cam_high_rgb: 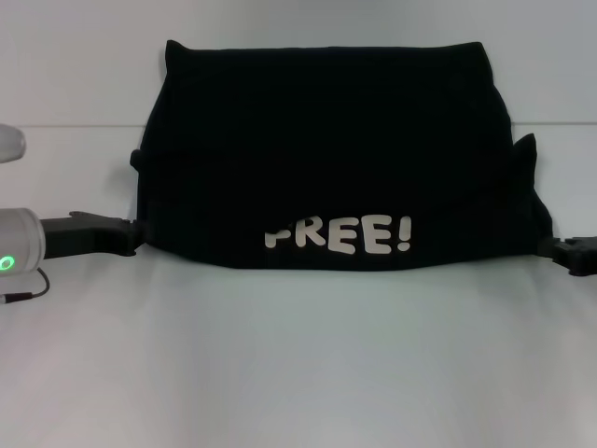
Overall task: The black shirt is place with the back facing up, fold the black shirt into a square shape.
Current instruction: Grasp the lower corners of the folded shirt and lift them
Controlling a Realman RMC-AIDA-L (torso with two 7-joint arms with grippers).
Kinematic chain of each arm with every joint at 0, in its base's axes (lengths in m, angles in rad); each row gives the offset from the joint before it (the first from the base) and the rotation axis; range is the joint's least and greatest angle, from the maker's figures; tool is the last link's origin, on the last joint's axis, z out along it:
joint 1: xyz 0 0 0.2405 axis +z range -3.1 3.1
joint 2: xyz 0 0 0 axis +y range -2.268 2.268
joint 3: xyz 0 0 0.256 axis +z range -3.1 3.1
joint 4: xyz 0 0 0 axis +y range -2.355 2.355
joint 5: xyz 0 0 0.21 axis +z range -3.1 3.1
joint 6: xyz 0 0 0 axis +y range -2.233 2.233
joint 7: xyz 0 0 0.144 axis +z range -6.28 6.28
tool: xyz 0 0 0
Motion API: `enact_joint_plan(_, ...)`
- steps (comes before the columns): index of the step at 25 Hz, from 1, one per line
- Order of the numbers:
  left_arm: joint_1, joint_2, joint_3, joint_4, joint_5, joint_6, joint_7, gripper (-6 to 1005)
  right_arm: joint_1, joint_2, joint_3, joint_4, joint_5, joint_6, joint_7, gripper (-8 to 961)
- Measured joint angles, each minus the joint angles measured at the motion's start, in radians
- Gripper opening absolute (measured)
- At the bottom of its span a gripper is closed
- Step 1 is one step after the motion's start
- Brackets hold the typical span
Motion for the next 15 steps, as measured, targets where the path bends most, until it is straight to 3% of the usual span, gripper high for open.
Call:
enact_joint_plan(8,0.043,-0.006,-0.019,0.098,-0.001,0.142,-0.072,1,-0.092,-0.005,0.088,-0.047,0.015,-0.171,-0.022,-1)
enact_joint_plan(15,0.084,0.006,-0.186,0.150,0.003,0.420,-0.088,1,-0.191,0.001,0.182,-0.070,0.015,-0.370,-0.109,-1)
